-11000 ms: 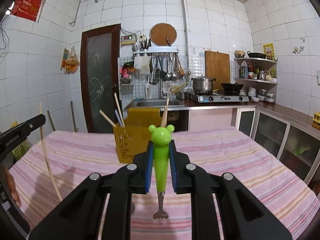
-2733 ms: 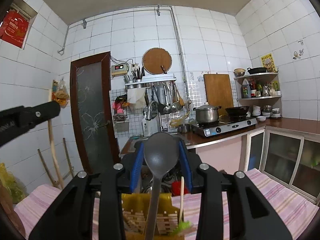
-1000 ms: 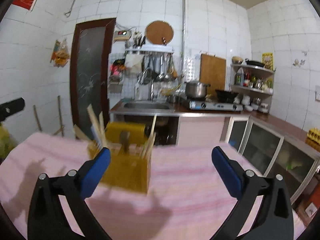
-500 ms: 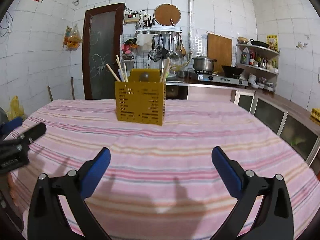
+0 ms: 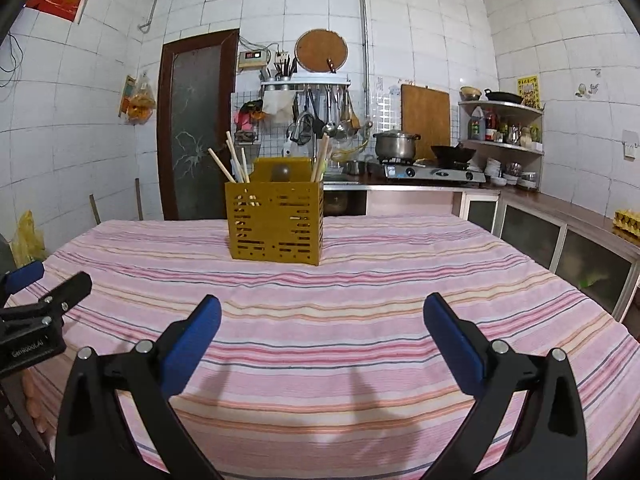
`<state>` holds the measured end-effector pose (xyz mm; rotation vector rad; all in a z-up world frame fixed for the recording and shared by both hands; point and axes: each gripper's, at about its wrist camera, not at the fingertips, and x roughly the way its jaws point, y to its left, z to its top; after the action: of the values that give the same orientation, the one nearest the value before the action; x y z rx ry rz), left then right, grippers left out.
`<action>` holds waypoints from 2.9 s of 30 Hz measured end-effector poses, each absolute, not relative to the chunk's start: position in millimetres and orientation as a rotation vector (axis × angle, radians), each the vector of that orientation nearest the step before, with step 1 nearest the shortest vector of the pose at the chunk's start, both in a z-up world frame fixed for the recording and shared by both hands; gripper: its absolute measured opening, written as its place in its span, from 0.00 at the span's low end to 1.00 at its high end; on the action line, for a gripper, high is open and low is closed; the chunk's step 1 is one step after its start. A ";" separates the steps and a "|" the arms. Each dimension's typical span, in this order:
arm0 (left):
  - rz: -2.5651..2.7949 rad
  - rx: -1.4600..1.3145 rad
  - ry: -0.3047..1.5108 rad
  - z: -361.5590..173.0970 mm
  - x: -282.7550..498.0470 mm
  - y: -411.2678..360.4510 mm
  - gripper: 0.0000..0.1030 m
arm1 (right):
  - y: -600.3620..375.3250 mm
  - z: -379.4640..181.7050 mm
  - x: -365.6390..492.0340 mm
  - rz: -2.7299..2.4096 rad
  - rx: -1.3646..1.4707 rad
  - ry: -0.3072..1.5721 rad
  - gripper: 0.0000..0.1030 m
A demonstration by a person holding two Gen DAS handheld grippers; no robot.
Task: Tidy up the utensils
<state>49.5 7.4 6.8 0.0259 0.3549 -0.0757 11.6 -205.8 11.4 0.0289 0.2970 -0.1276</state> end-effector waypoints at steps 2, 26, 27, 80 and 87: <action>-0.078 0.037 0.358 5.9 48.0 5.6 0.95 | -205.5 12.1 10.0 -0.128 0.027 0.287 0.96; -0.100 0.043 0.305 8.5 34.7 4.5 0.95 | -201.6 11.7 8.9 -0.134 0.010 0.285 0.96; -0.102 0.045 0.309 8.1 34.8 4.0 0.95 | -201.7 11.9 8.9 -0.134 0.011 0.285 0.96; -0.110 0.028 0.283 10.0 27.7 5.2 0.95 | -208.0 11.6 5.3 -0.149 0.013 0.274 0.96; -0.111 0.024 0.275 9.9 25.8 7.0 0.95 | -208.1 11.5 5.2 -0.149 0.013 0.274 0.96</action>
<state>25.8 7.0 9.9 0.0244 0.2751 -0.1110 5.2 -208.1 11.5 0.0130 0.2742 -0.1493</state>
